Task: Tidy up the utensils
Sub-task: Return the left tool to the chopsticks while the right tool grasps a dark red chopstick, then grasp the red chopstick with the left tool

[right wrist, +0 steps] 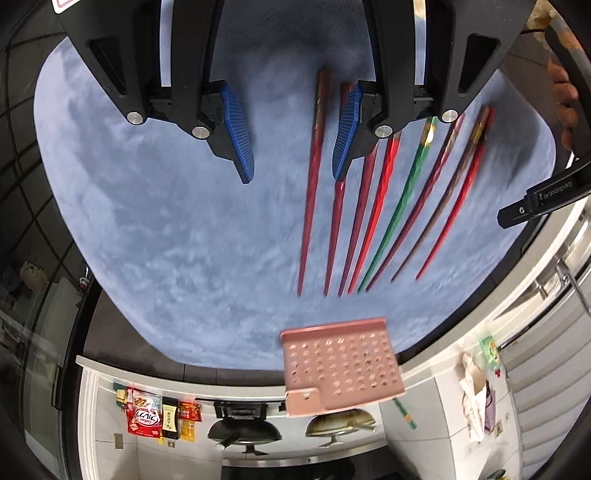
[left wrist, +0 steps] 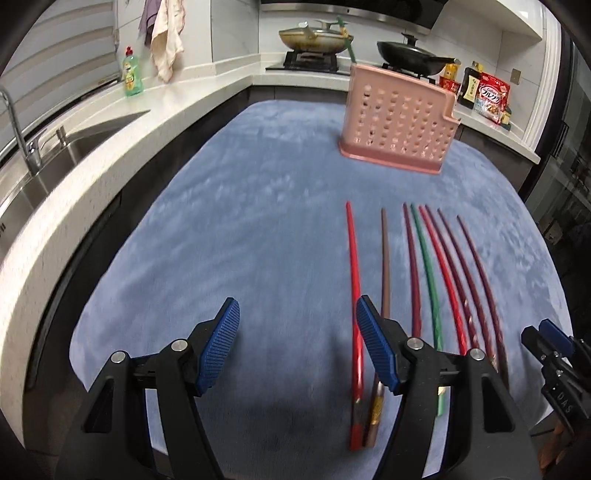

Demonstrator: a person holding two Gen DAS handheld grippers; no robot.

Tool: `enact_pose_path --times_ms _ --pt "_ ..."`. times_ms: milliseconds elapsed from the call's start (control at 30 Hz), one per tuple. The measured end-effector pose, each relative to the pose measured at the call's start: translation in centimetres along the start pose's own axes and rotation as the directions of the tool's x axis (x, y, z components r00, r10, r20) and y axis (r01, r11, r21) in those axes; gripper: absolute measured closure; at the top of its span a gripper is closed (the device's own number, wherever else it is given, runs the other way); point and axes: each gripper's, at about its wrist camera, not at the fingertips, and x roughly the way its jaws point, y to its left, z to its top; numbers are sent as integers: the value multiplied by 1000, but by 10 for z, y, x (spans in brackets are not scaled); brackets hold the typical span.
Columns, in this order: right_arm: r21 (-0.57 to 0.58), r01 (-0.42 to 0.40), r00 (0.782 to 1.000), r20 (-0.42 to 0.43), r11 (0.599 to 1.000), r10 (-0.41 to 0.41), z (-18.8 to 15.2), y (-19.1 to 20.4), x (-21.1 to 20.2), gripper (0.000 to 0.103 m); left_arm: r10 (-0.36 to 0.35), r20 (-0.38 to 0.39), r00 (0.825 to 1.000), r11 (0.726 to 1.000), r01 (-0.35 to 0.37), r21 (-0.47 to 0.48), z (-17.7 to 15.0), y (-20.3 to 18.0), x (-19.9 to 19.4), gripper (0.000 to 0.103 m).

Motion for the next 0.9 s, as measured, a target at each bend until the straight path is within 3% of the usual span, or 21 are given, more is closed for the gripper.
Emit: enact_pose_path --times_ms 567,900 --pt "-2 -20 997 -73 1000 20 -23 5 17 84 0 -50 999 1000 -1 -9 -31 4 -1 41" --pt "-12 -20 997 -73 1000 19 -29 6 17 96 -32 -73 997 999 31 -11 -38 2 -4 41"
